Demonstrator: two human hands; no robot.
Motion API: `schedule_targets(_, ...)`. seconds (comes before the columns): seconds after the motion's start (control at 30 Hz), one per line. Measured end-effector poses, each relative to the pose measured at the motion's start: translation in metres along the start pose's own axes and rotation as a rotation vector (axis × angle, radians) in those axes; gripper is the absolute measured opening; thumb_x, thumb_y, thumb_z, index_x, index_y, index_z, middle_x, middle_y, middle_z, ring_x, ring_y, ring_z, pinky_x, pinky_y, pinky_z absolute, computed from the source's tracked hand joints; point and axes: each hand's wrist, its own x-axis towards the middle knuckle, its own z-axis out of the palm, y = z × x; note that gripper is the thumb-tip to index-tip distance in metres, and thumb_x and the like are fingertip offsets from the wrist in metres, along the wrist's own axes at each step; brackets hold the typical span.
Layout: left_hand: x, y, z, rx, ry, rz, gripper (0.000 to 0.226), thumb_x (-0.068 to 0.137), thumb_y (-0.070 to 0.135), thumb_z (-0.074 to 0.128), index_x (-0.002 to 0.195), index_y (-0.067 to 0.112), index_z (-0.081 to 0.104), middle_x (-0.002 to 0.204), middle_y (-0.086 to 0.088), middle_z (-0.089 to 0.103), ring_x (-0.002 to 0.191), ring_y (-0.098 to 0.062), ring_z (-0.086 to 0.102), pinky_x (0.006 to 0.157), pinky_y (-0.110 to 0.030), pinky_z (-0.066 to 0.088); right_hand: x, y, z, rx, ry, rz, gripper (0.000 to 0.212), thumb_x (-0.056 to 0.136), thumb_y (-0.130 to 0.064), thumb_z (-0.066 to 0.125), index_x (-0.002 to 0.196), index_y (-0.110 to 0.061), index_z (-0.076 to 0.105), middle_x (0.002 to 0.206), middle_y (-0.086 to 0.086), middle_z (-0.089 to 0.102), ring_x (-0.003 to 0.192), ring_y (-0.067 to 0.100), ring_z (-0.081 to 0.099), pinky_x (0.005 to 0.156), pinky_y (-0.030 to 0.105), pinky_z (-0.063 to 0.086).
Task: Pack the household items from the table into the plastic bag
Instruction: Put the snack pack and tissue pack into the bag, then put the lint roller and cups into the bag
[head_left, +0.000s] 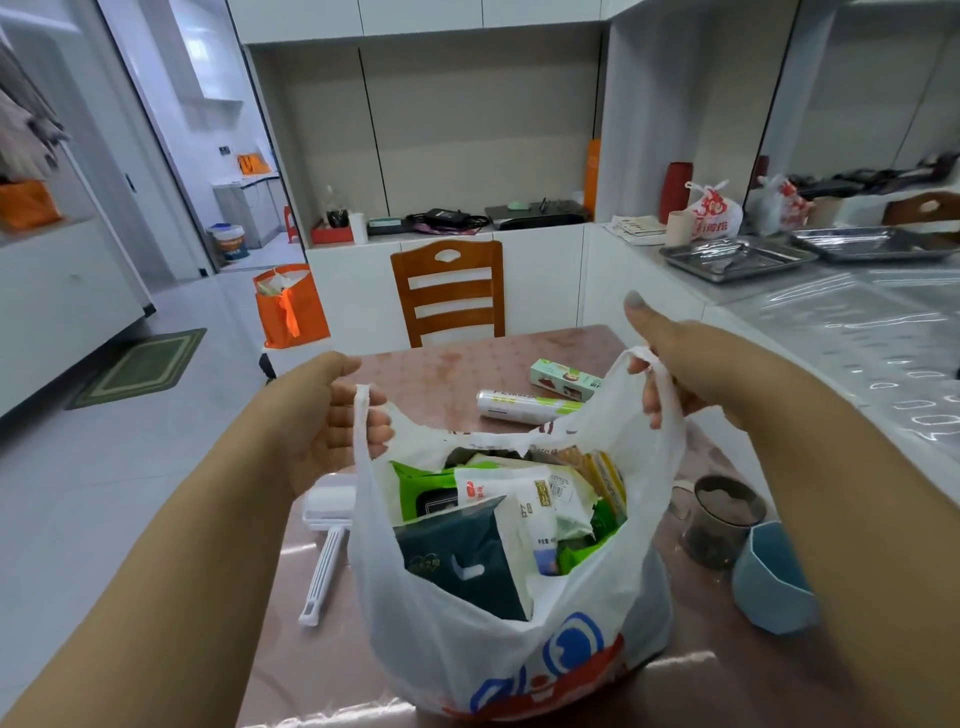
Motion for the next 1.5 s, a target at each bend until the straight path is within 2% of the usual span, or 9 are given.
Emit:
schedule_targets(0.07,0.014,0.006,-0.002,0.155,0.142,0.001,0.046,0.094,0.041,0.049,0.092,-0.002,0.066,0.08,-0.018,0.068,0.071,-0.028,0.066,0.073,-0.037,0.056,0.008,-0.017,-0.006,-0.103,0.084,-0.031,0.087,0.082,-0.077,0.017,0.1,-0.002,0.06,0.086,0.02,0.069,0.084,0.036,0.066,0.091,0.048,0.051)
schedule_targets(0.2,0.043,0.024,-0.005,0.269,0.25,0.051,0.049,0.095,0.044,0.047,0.08,0.0,0.063,0.07,-0.013,0.058,0.06,-0.023,0.053,0.065,-0.034,0.049,0.033,-0.063,-0.013,-0.252,0.159,-0.138,0.082,0.09,-0.068,0.019,0.118,-0.001,0.057,0.094,0.019,0.068,0.092,0.034,0.065,0.093,0.049,0.05)
schedule_targets(0.5,0.143,0.03,0.0,0.343,0.13,0.067,0.041,0.092,0.043,0.054,0.086,0.004,0.066,0.069,-0.01,0.065,0.061,-0.021,0.062,0.066,-0.035,0.058,0.147,-0.154,0.058,-0.377,-0.259,-0.206,0.058,0.091,-0.061,0.04,0.102,-0.009,0.061,0.088,0.012,0.069,0.078,0.025,0.07,0.074,0.036,0.058)
schedule_targets(0.67,0.199,-0.011,0.01,0.438,0.025,-0.059,0.04,0.095,0.042,0.051,0.088,0.004,0.061,0.079,-0.012,0.058,0.072,-0.024,0.059,0.078,-0.037,0.055,0.219,-0.108,0.151,-0.463,-0.474,-0.033,0.067,0.091,-0.063,0.035,0.122,-0.007,0.054,0.097,0.013,0.065,0.087,0.027,0.068,0.088,0.042,0.054)
schedule_targets(0.9,0.248,-0.078,0.016,0.488,-0.069,-0.307,0.047,0.096,0.043,0.049,0.124,0.006,0.051,0.101,-0.01,0.051,0.083,-0.026,0.054,0.081,-0.036,0.051,0.253,-0.017,0.244,-0.3,-0.691,0.296,0.08,0.089,-0.069,0.027,0.138,-0.007,0.043,0.116,0.021,0.058,0.099,0.035,0.065,0.095,0.043,0.05)
schedule_targets(1.13,0.269,-0.096,0.028,0.885,-0.284,-0.301,0.036,0.08,0.028,0.074,0.105,0.005,0.063,0.098,-0.007,0.066,0.088,-0.022,0.067,0.073,-0.03,0.059,0.253,-0.009,0.268,-0.131,-0.782,0.389,0.078,0.093,-0.065,0.023,0.134,-0.002,0.044,0.123,0.027,0.057,0.115,0.04,0.056,0.096,0.046,0.044)
schedule_targets(1.27,0.275,-0.099,0.033,0.961,-0.262,-0.303,0.026,0.08,0.014,0.071,0.105,0.009,0.067,0.085,-0.003,0.069,0.068,-0.015,0.069,0.061,-0.022,0.059,0.253,-0.012,0.258,-0.081,-0.776,0.383,0.081,0.091,-0.068,0.022,0.137,-0.005,0.042,0.13,0.029,0.053,0.117,0.042,0.055,0.102,0.05,0.043)
schedule_targets(1.4,0.271,-0.104,0.037,1.058,-0.202,-0.259,0.03,0.075,0.023,0.073,0.102,0.01,0.067,0.102,-0.008,0.071,0.091,-0.024,0.071,0.082,-0.036,0.059,0.244,-0.021,0.235,-0.1,-0.696,0.304,0.077,0.092,-0.066,0.02,0.131,-0.005,0.047,0.12,0.025,0.059,0.107,0.037,0.062,0.097,0.045,0.048)
schedule_targets(1.5,0.261,-0.105,0.038,1.213,-0.169,-0.109,0.035,0.075,0.029,0.071,0.104,0.011,0.067,0.106,-0.008,0.069,0.098,-0.024,0.066,0.084,-0.032,0.056,0.226,-0.036,0.21,-0.12,-0.603,0.224,0.073,0.093,-0.065,0.021,0.121,-0.006,0.053,0.113,0.022,0.062,0.102,0.035,0.064,0.094,0.042,0.049)
